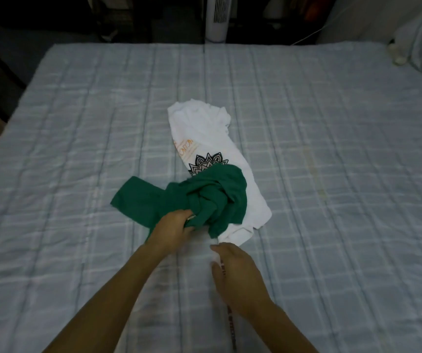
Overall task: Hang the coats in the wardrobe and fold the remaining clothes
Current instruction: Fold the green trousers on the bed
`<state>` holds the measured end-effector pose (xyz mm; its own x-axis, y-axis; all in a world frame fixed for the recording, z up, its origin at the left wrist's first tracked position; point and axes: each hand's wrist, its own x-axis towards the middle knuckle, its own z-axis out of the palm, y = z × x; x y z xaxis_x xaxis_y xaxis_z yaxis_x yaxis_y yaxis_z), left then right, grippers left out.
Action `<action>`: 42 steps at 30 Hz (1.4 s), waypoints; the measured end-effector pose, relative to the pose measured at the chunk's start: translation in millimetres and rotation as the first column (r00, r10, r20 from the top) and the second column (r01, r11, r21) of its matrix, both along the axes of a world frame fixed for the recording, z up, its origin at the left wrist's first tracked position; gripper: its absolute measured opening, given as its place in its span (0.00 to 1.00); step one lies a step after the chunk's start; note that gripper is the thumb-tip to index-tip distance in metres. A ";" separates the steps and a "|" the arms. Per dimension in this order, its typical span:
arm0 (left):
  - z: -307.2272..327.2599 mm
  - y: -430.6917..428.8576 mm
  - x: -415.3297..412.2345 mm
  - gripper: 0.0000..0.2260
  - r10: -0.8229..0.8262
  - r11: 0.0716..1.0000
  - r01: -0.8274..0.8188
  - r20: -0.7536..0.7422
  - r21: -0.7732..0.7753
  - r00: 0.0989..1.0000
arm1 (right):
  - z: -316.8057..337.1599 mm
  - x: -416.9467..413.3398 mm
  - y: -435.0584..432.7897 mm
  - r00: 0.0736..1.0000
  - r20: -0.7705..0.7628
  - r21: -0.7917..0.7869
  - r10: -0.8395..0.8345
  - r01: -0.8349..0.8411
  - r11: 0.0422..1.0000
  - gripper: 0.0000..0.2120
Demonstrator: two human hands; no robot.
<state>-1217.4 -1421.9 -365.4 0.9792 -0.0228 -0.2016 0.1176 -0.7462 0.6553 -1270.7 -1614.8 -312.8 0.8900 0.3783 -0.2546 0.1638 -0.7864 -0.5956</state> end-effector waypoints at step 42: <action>418.2 -92.3 -324.2 0.20 0.048 0.984 -0.016 0.177 -0.178 0.983 | 397.5 -205.0 -70.3 0.892 0.447 0.049 0.061 -0.093 0.994 0.09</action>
<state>-1541.6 -1514.3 52.8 0.9998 -0.0100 -0.0177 0.0078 -0.6157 0.7879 -1475.6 -1685.1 84.7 0.8715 0.4524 0.1892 0.4823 -0.7212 -0.4972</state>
